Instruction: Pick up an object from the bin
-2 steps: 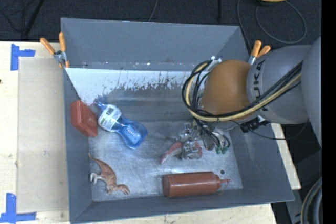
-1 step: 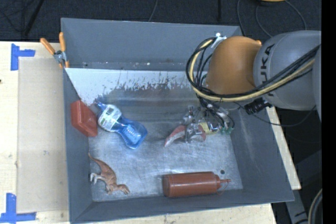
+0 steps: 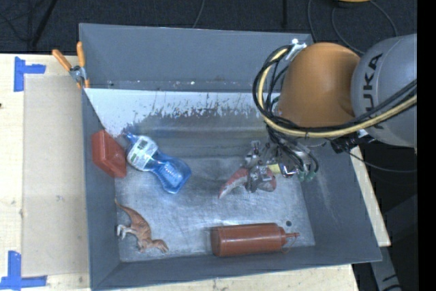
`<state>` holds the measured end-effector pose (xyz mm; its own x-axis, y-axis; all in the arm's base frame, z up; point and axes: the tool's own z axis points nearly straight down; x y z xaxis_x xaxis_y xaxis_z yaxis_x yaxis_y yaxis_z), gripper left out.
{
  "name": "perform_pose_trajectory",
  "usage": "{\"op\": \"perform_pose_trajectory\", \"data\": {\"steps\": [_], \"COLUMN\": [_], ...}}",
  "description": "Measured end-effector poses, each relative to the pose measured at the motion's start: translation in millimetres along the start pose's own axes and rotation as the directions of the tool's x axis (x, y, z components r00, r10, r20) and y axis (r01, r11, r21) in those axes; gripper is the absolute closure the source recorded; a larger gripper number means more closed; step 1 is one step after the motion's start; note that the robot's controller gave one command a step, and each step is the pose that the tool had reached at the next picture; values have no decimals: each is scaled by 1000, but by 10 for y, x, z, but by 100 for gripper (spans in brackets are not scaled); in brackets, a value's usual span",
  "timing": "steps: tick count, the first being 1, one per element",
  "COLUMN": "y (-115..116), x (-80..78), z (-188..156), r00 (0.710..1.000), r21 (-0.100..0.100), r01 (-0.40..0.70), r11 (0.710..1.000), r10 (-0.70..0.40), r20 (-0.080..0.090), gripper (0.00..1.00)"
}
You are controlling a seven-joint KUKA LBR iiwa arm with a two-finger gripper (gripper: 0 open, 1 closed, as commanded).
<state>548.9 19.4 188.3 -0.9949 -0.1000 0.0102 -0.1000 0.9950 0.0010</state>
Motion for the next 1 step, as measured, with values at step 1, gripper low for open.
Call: {"op": "perform_pose_trajectory", "data": {"steps": [1], "y": [23], "x": [62], "z": [-308], "r00": [1000], "r21": [1], "r01": [1], "r11": [1000], "r10": [-1], "r20": [10], "gripper": [100]}}
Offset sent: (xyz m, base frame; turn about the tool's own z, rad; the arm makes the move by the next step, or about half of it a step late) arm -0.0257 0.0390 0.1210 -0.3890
